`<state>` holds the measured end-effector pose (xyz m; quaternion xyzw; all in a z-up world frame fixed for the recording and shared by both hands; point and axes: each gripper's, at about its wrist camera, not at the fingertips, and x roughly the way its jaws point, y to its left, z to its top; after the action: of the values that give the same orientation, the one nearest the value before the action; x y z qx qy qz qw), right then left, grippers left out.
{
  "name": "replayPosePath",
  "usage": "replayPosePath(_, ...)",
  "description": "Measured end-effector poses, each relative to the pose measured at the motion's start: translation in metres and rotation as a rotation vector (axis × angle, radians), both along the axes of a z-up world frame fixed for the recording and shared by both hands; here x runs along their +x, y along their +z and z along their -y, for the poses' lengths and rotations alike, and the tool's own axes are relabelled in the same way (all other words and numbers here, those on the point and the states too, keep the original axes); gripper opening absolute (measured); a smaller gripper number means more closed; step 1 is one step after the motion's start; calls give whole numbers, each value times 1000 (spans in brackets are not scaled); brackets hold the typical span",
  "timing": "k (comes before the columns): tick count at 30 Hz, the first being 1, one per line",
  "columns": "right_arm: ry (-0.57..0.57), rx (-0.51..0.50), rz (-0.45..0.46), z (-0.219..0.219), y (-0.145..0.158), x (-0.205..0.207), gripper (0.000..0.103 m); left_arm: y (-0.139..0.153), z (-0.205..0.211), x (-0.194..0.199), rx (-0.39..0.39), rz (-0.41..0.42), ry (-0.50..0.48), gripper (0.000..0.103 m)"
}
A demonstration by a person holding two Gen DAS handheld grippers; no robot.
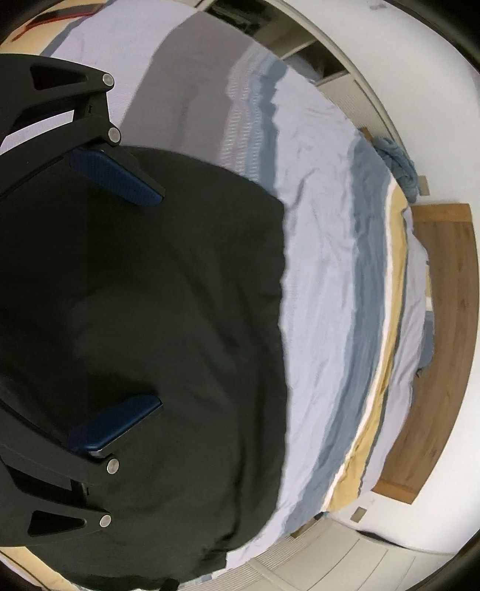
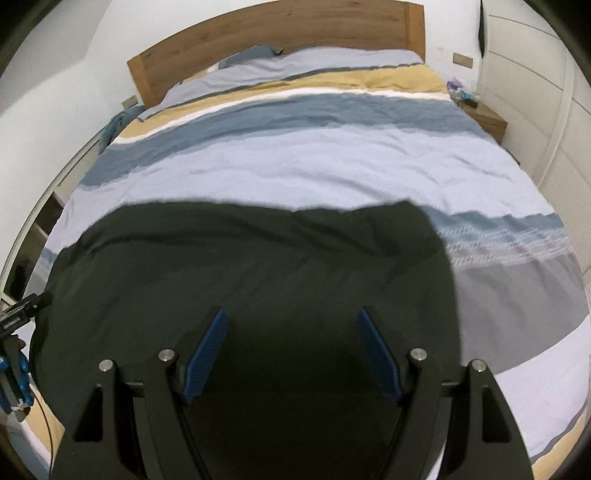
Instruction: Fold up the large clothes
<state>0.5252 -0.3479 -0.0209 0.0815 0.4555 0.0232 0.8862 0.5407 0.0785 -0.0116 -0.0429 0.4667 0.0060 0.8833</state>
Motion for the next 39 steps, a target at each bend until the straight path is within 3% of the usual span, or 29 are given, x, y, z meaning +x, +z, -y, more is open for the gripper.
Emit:
replayPosePath(6, -62, -33, -49, 22, -33, 1, 72, -23, -6, -2, 34, -33, 29, 103)
replayPosePath(12, -116, -96, -73, 41, -29, 1, 72, -14, -4, -9, 71, -21, 65, 103)
replayPosePath(15, -89, -86, -27, 31, -13, -4, 72, -2, 14, -15, 93, 28, 34, 103)
replayPosePath(19, -9, -82, 22, -1, 3, -9, 72, 10, 35, -21, 67, 72, 11, 103)
replayPosePath(28, 106, -47, 30, -60, -2, -22, 72, 2, 58, -21, 29, 36, -27, 102)
replayPosePath(39, 80, -76, -8, -47, -19, -23, 72, -11, 65, -21, 48, -11, -56, 103)
